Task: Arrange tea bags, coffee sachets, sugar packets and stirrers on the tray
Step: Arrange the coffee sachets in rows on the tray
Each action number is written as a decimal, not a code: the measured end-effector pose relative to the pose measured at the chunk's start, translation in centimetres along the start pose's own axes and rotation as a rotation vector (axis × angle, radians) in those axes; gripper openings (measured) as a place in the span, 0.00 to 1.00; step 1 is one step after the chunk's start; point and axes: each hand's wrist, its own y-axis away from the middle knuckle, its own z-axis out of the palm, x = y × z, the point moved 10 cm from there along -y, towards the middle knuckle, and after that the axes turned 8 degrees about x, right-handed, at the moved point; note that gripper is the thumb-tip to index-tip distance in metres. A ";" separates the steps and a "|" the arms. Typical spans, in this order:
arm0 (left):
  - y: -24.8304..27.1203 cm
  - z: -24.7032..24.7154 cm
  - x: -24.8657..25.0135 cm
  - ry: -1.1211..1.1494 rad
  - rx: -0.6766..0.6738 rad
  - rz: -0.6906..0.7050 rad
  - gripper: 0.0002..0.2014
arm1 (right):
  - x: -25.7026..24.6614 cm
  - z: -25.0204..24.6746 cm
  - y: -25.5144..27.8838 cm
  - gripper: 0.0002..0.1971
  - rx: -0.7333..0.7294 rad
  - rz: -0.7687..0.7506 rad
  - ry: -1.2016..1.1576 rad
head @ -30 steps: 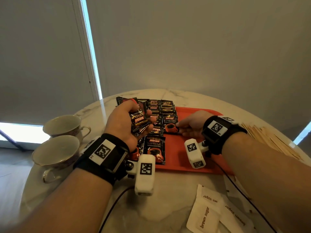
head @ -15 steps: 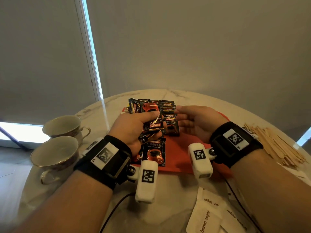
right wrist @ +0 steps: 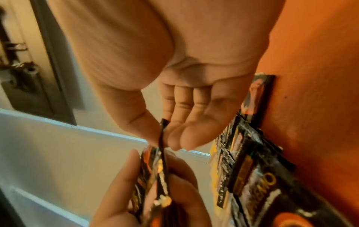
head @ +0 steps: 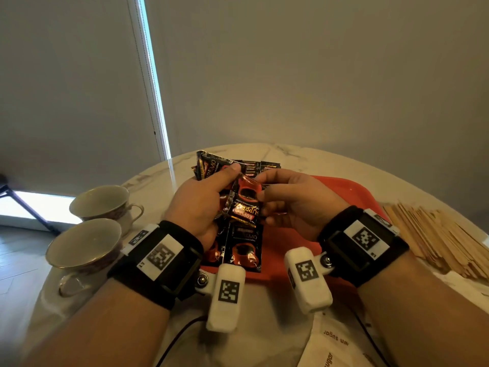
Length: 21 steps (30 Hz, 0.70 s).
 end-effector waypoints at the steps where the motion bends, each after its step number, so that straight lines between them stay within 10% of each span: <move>1: 0.0 -0.1 0.1 0.029 0.012 -0.006 0.11 | -0.1 0.1 0.0 0.10 0.003 -0.005 0.000; 10: 0.3 0.6 0.6 -0.034 -0.067 0.093 0.23 | 0.2 0.2 -0.2 0.14 0.041 0.040 -0.374; 21: -0.4 -0.5 0.2 0.043 0.051 0.085 0.12 | 1.1 1.2 0.2 0.14 -0.072 0.033 0.196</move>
